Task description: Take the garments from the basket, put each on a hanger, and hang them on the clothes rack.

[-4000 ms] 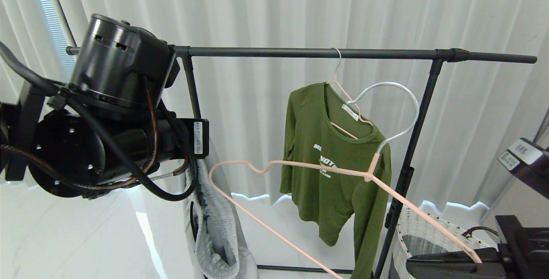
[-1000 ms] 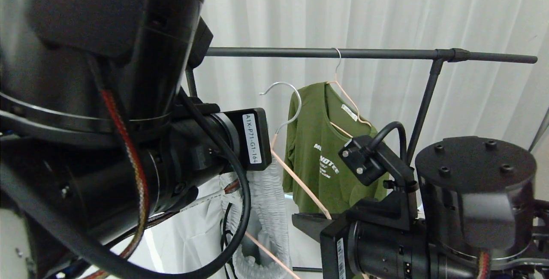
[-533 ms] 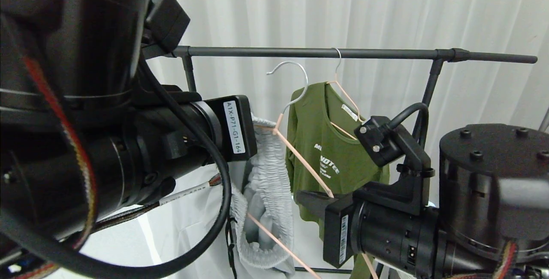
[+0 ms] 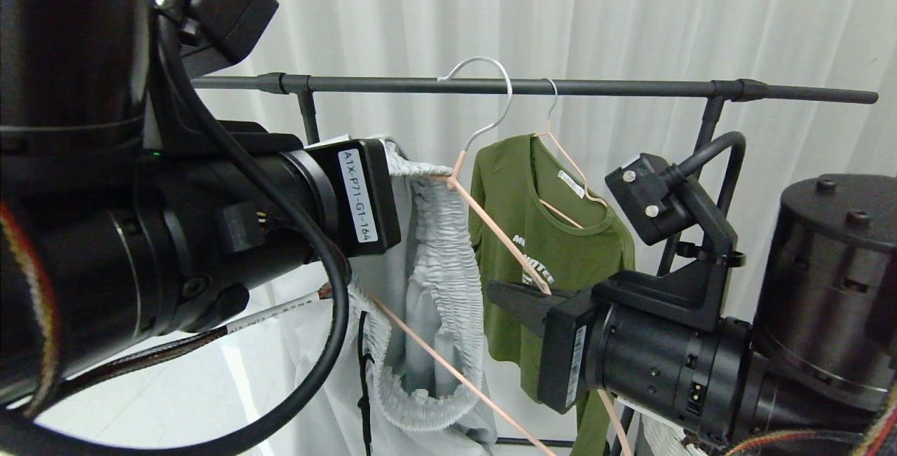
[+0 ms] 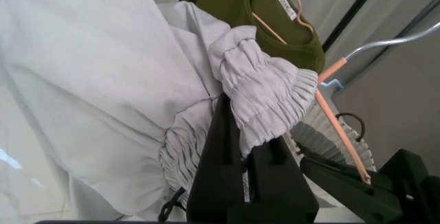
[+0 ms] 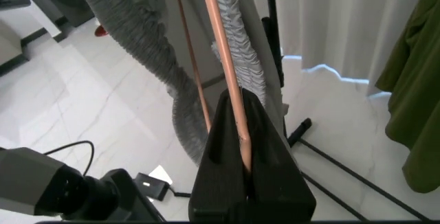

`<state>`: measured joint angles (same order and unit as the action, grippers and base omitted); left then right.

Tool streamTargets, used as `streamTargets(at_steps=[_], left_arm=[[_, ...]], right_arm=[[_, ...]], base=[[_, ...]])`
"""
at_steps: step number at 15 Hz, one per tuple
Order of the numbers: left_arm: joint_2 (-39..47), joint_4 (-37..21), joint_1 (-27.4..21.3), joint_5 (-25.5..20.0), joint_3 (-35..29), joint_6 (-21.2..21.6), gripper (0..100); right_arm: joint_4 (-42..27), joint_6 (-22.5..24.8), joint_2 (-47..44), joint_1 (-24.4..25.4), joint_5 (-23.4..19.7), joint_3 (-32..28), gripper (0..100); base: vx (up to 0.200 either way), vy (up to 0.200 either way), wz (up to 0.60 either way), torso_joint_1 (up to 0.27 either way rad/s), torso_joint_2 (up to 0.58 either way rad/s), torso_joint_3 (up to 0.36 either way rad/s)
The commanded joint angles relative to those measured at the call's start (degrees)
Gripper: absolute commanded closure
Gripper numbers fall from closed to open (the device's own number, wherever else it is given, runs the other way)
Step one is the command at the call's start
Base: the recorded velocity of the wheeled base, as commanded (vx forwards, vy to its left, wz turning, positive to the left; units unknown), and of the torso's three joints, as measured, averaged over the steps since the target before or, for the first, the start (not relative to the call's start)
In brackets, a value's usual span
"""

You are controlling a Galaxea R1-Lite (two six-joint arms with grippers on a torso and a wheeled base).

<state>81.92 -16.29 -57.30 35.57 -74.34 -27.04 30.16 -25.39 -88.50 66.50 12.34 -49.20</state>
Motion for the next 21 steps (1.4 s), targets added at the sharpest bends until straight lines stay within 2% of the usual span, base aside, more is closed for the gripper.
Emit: streamTargets(at_steps=[1,3,4,9,11,16,17,19,21], left_arm=[[-0.1,0.0,-1.2,-0.1,-0.3,0.0,100],[-0.4,-0.1,-3.0,-0.1,-0.2,0.0,100],[-0.4,-0.1,-3.4,-0.1,-0.1,0.0,0],[-1.0,0.0,-3.7,0.1,-0.2,0.0,0],[-3.0,0.1,-6.1,0.1,0.2,-0.1,0],[-6.9,0.0,-7.2,0.2,5.3,0.2,0],[-8.4,0.0,-7.0,0.2,7.1,2.4,0],[-13.1,0.1,-5.0,-2.0,12.1,10.0,0],[-19.4,0.1,-1.6,-8.4,15.8,18.1,0]], right_arm=[[0.1,0.4,0.9,0.1,0.0,0.2,100],[0.2,1.2,1.4,0.1,0.1,0.3,100],[0.2,1.3,1.5,0.1,0.1,0.3,100],[4.6,4.3,2.0,0.0,0.1,0.9,100],[6.1,5.0,2.4,-0.1,0.1,1.6,100],[10.5,11.1,4.4,-1.0,0.1,5.3,100],[10.8,12.7,5.7,-1.1,0.0,6.6,100],[11.0,14.8,8.6,-1.9,-0.2,9.8,100],[11.0,15.9,10.9,-1.9,-1.9,10.9,100]], base=[[0.000,0.000,0.00,0.000,0.00,0.000],[0.000,0.000,0.00,0.000,0.00,0.000],[0.000,0.000,0.00,0.000,0.00,0.000],[0.000,0.000,0.00,0.000,0.00,0.000],[0.000,0.000,0.00,0.000,0.00,0.000],[0.000,0.000,0.00,0.000,0.00,0.000],[0.000,0.000,0.00,0.000,0.00,0.000],[0.000,0.000,0.00,0.000,0.00,0.000],[0.000,0.000,0.00,0.000,0.00,0.000]])
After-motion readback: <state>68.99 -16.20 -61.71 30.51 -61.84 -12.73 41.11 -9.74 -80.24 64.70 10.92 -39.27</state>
